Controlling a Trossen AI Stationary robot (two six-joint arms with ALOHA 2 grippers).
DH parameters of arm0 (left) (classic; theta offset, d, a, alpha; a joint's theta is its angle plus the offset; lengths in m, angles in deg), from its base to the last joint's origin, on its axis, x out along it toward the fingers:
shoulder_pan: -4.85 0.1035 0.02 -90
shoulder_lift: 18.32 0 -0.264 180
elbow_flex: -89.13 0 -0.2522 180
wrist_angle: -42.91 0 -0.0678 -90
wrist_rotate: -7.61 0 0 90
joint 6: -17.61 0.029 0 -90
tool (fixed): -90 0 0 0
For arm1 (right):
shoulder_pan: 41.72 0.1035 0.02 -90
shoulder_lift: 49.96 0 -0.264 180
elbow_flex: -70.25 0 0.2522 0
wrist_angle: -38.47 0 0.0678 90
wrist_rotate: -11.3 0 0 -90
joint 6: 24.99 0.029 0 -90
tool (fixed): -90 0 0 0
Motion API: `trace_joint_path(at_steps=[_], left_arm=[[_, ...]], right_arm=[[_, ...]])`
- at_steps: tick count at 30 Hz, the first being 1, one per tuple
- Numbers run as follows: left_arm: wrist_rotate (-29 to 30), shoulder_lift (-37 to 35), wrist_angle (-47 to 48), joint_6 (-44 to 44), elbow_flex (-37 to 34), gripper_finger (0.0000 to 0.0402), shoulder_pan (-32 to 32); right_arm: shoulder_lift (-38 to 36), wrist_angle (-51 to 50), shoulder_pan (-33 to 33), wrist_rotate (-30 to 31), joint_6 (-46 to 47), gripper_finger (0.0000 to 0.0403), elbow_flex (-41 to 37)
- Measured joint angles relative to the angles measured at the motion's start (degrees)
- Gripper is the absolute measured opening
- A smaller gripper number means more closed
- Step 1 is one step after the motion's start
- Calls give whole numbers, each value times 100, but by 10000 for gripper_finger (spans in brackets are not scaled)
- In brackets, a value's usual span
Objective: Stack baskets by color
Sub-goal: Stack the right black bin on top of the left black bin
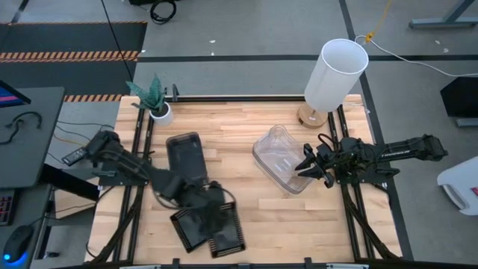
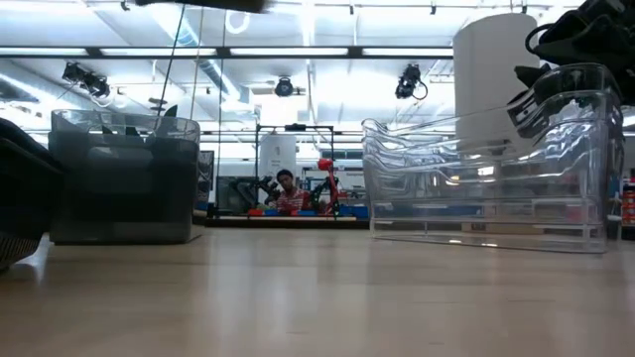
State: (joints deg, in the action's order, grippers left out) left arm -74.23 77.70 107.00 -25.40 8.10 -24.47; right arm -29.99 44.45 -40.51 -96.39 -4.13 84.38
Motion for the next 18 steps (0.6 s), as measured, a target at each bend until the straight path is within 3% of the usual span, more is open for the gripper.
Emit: trace_joint_path(at_steps=[10, 18], left_arm=[[825, -273, 2225, -1852, 0, 5, -986], [947, -281, 2529, -2947, -64, 5, -1496]], right_arm=[[0, -1, 0, 1, -1, 122, 0], [0, -1, -2, 1, 1, 122, 2]])
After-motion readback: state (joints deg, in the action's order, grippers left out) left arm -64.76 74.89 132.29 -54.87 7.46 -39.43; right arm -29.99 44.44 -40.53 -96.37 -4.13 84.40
